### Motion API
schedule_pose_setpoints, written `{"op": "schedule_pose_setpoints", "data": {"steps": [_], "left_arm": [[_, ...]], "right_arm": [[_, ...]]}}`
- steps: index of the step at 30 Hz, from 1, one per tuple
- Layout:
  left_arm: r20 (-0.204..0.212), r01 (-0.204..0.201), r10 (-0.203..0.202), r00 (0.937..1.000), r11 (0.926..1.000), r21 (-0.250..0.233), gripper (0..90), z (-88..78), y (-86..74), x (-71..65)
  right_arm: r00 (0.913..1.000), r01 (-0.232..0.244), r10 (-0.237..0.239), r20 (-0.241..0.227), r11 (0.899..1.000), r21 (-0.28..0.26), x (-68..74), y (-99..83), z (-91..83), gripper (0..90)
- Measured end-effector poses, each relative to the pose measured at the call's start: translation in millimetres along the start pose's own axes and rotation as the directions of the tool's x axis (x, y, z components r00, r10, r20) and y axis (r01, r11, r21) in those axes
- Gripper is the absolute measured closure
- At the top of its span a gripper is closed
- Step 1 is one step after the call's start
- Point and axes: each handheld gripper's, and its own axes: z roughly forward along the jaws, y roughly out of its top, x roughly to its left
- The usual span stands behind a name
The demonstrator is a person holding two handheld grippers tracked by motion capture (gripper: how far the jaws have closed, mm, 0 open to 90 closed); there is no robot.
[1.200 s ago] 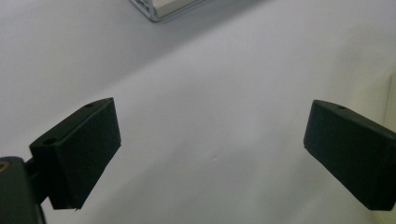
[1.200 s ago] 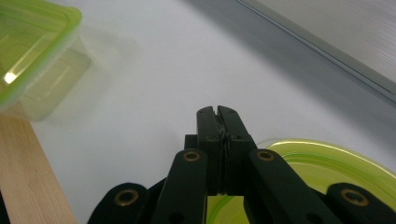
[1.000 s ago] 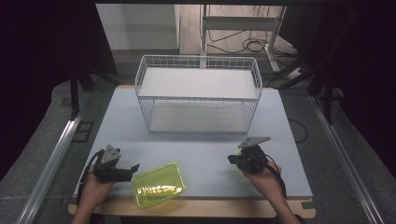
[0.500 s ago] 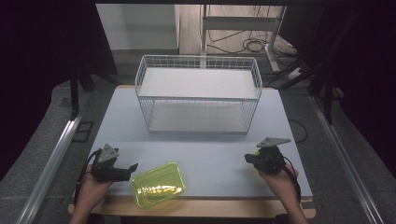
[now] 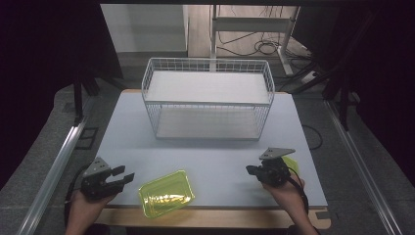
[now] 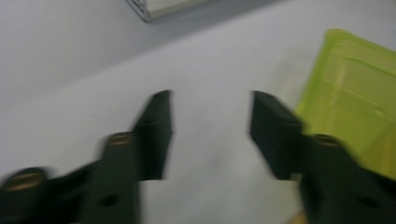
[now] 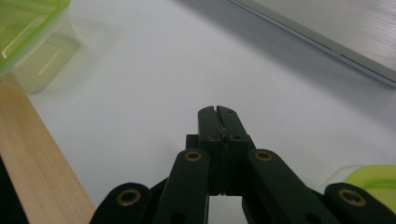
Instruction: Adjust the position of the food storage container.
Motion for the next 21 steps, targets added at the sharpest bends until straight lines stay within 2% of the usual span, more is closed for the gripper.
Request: {"op": "schedule_pose_setpoints", "data": {"steps": [1, 3, 4, 9, 13, 21], "left_arm": [[0.0, 0.004, -0.004, 1.0, 0.9999, 0.016, 74.8, -1.5, -2.2, -2.9], [0.012, -0.002, 0.001, 0.9999, 0.9991, 0.044, 87.7, -3.7, -7.5, -7.7], [0.02, 0.002, -0.003, 0.9998, 0.9983, 0.058, 89.8, -4.4, -10.4, -10.2], [0.051, -0.003, -0.004, 0.9987, 0.9901, 0.14, 89.9, -2.9, -25.1, -23.9], [0.067, -0.039, 0.027, 0.9974, 0.9796, 0.197, 89.9, 4.8, -29.7, -38.4], [0.095, -0.08, 0.061, 0.9936, 0.9742, 0.211, 89.8, 22.9, -17.4, -52.2]], "right_arm": [[1.0, -0.002, 0.002, -0.008, 1.0, -0.002, 0.9, 0.1, 0.3, 89.0], [0.9996, -0.007, 0.007, -0.026, 1.0, -0.006, 2.4, 0.4, 1.0, 89.0], [0.9994, -0.008, 0.008, -0.034, 1.0, -0.009, 3.5, 0.5, 1.8, 89.0], [0.9984, -0.006, 0.005, -0.057, 1.0, -0.008, 12.5, 2.3, 6.9, 89.4], [0.9962, 0.01, -0.01, -0.087, 1.0, 0.004, 22.2, 3.4, 12.8, 89.3], [0.9878, 0.028, -0.024, -0.154, 0.999, 0.025, 39.0, 3.9, 23.4, 89.3]]}}
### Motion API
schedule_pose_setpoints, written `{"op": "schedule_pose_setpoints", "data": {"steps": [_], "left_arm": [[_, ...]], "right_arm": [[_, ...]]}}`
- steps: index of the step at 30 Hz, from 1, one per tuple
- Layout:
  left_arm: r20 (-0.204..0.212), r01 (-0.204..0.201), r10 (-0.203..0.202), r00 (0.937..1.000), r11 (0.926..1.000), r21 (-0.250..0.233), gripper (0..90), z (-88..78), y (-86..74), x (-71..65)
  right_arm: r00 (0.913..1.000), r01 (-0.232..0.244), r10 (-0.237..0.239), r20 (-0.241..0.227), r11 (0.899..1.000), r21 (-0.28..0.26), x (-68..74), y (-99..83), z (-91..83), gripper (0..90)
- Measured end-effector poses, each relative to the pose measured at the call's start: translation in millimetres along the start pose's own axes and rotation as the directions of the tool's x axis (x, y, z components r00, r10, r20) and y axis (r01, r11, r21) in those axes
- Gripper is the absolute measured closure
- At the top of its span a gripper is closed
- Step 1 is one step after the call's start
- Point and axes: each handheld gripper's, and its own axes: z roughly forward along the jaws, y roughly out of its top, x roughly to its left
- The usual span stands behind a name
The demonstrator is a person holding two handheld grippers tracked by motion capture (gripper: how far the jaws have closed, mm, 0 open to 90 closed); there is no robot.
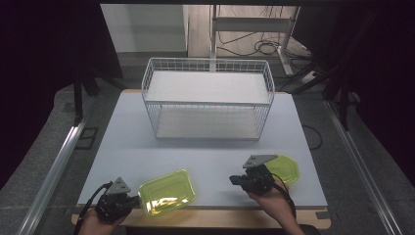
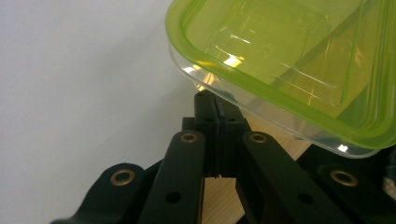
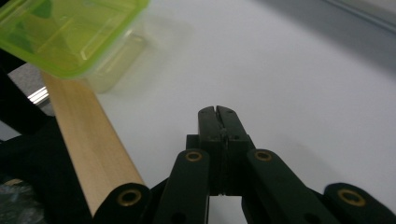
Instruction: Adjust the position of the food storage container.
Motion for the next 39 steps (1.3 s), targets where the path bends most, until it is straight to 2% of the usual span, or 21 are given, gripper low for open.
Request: {"op": "schedule_pose_setpoints", "data": {"steps": [8, 15, 25, 30, 34, 36, 39], "left_arm": [[0.022, -0.053, 0.052, 0.9984, 0.9981, 0.032, 88.8, 21.3, 21.0, -5.4], [0.062, -0.072, 0.07, 0.9956, 0.9969, 0.032, 87.8, 38.1, 43.6, -4.4], [0.102, -0.13, 0.125, 0.987, 0.9903, 0.049, 87.1, 67.1, 78.4, -14.9], [0.106, -0.138, 0.132, 0.9856, 0.9892, 0.05, 87.1, 75.0, 85.6, -18.5], [0.115, -0.141, 0.133, 0.9844, 0.9882, 0.06, 87.0, 79.6, 88.0, -19.1], [0.114, -0.143, 0.136, 0.9841, 0.9879, 0.06, 86.9, 81.1, 91.2, -19.0], [0.12, -0.135, 0.128, 0.9844, 0.9895, 0.051, 86.8, 84.2, 97.8, -17.6]], "right_arm": [[0.9994, 0.015, -0.014, -0.032, 0.999, 0.037, 10.3, -1.8, 10.6, 89.3], [0.9992, 0.015, -0.013, -0.038, 0.998, 0.06, 9.4, -4.2, 17.9, 89.2], [0.9997, -0.008, 0.009, -0.024, 0.997, 0.073, 4.3, -7.2, 19.2, 88.9], [0.9998, -0.018, 0.019, -0.001, 0.996, 0.082, -0.9, -9.1, 18.3, 89.0], [0.9995, -0.031, 0.031, -0.007, 0.997, 0.075, -3.1, -8.6, 17.6, 89.0], [0.9997, -0.023, 0.023, -0.001, 0.997, 0.075, -3.4, -7.2, 18.1, 89.0], [0.9995, -0.031, 0.03, 0.004, 0.996, 0.082, -4.6, -5.8, 20.0, 89.0]]}}
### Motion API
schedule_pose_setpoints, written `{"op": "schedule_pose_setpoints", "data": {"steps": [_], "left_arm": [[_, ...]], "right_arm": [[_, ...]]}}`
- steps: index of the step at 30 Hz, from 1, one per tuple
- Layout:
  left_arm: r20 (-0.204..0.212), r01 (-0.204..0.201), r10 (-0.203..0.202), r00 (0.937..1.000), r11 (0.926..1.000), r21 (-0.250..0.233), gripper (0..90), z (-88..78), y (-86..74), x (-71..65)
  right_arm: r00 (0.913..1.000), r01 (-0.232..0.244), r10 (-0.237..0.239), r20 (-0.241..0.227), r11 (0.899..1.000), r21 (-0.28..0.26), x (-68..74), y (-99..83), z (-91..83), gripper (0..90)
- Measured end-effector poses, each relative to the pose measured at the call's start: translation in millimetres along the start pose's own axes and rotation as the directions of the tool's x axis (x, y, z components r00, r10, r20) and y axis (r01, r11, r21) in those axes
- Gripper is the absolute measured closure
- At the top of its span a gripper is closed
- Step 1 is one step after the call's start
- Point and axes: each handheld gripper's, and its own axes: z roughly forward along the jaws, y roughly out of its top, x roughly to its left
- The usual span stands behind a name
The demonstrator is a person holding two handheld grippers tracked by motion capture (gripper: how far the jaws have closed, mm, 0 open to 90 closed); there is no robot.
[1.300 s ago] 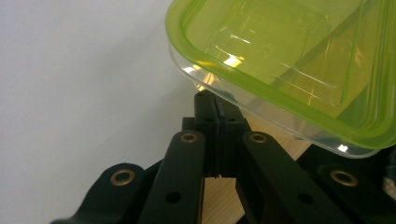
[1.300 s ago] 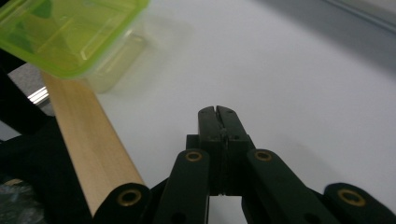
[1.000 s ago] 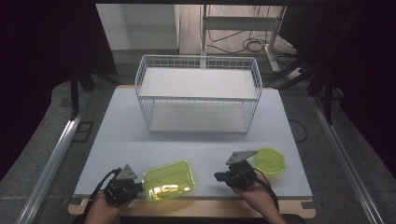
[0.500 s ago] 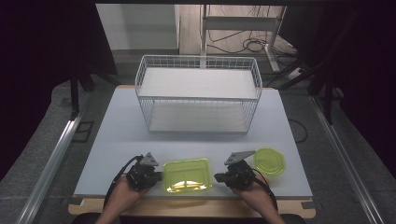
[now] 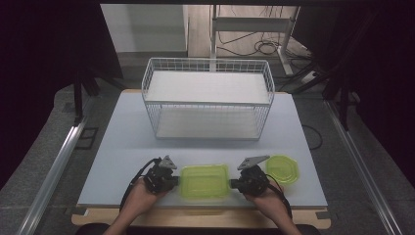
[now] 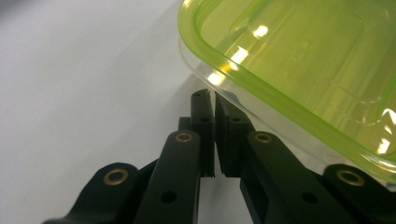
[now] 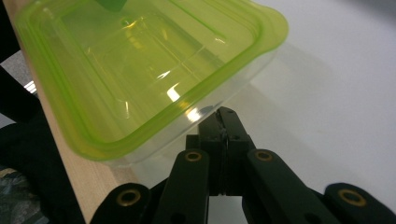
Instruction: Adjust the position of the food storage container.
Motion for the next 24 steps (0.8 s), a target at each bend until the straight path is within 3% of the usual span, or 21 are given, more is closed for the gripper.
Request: {"op": "schedule_pose_setpoints", "data": {"steps": [16, 20, 24], "left_arm": [[-0.016, 0.025, -0.025, 0.9996, 0.9995, -0.019, 85.7, 14.5, 15.9, 15.2], [-0.024, 0.029, -0.03, 0.9993, 0.999, -0.035, 83.5, 9.6, 14.5, 16.6], [-0.056, 0.024, -0.027, 0.9981, 0.9987, -0.045, 80.4, -4.5, 8.8, 19.5]], "right_arm": [[0.9978, -0.027, 0.027, 0.06, 1.0, 0.003, -21.2, 7.9, 10.4, 88.3], [0.9966, -0.024, 0.023, 0.079, 1.0, 0.006, -22.2, 7.3, 10.3, 86.6], [0.9898, 0.019, -0.019, 0.141, 1.0, -0.001, -16.1, 6.9, 1.5, 84.8]]}}
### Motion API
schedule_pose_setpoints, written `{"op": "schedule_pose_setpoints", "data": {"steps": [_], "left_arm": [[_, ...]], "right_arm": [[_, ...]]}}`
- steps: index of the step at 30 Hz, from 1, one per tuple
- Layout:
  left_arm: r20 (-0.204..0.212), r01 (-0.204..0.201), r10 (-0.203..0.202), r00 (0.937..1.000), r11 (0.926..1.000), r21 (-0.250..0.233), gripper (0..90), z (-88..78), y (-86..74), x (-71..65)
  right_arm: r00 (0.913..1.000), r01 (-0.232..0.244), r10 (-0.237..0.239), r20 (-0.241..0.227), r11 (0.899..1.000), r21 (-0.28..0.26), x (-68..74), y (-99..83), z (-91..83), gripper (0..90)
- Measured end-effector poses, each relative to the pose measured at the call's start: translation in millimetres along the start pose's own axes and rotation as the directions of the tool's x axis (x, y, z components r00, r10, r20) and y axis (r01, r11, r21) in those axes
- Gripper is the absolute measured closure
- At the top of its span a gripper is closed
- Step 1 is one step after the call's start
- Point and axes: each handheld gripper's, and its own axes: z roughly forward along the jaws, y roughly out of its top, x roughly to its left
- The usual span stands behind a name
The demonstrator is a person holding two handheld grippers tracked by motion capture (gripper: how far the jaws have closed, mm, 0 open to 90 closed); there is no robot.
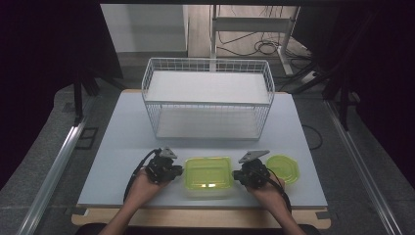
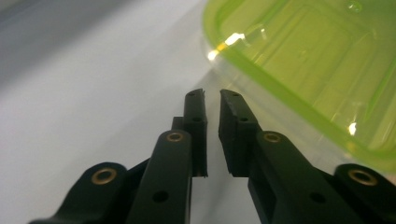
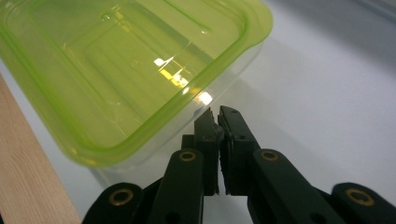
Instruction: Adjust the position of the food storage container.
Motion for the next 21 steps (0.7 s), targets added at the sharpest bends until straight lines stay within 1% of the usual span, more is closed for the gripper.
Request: {"op": "schedule_pose_setpoints", "data": {"steps": [3, 5, 8, 11, 13, 15, 16, 18, 19, 20, 21], "left_arm": [[-0.013, 0.005, -0.005, 0.9999, 0.9998, -0.019, 76.8, -11.7, -6.3, 1.2], [-0.02, 0.006, -0.006, 0.9998, 0.9995, -0.031, 74.1, -19.1, -11.3, 0.1], [-0.023, -0.001, -0.001, 0.9997, 0.9985, -0.054, 66.1, -29.3, -20.0, -3.4], [-0.025, -0.011, 0.009, 0.9996, 0.9971, -0.075, 57.8, -37.0, -29.2, -8.5], [-0.027, -0.013, 0.011, 0.9996, 0.9964, -0.084, 51.4, -41.6, -35.0, -12.3], [-0.025, -0.016, 0.013, 0.9996, 0.9958, -0.09, 48.4, -45.9, -41.2, -16.4], [-0.027, -0.021, 0.018, 0.9995, 0.9956, -0.091, 47.6, -47.9, -44.3, -18.2], [-0.026, -0.026, 0.024, 0.9994, 0.9953, -0.093, 46.7, -51.3, -50.2, -21.2], [-0.023, -0.024, 0.022, 0.9995, 0.9948, -0.099, 46.7, -52.4, -52.7, -22.4], [-0.018, -0.019, 0.017, 0.9997, 0.9942, -0.106, 47.2, -53.2, -54.9, -23.3], [-0.012, -0.017, 0.015, 0.9998, 0.9934, -0.114, 49.7, -54.1, -56.8, -24.1]], "right_arm": [[0.9997, 0.011, -0.011, 0.024, 1.0, -0.008, 2.0, -2.1, -8.1, 82.9], [0.9998, 0.003, -0.003, 0.018, 1.0, -0.024, 0.6, -3.8, -12.6, 81.5], [0.9997, 0.002, -0.001, 0.023, 0.999, -0.048, -1.0, -4.8, -19.5, 79.1], [0.9999, -0.005, 0.006, 0.014, 0.997, -0.074, -1.4, -6.0, -25.9, 75.0], [0.9999, -0.004, 0.005, 0.015, 0.997, -0.082, -1.5, -7.7, -28.9, 72.2], [0.9998, -0.004, 0.006, 0.019, 0.996, -0.085, -2.2, -10.0, -31.5, 71.9], [0.9996, -0.008, 0.01, 0.028, 0.996, -0.085, -3.0, -11.0, -33.0, 73.8], [0.9992, -0.012, 0.015, 0.038, 0.997, -0.073, -5.3, -13.6, -35.6, 81.4], [0.9985, -0.016, 0.019, 0.051, 0.998, -0.067, -6.9, -14.9, -37.2, 83.6], [0.9975, -0.016, 0.021, 0.067, 0.997, -0.069, -9.3, -16.1, -38.2, 87.1], [0.9968, -0.022, 0.027, 0.076, 0.998, -0.063, -11.4, -16.9, -39.8, 89.0]]}}
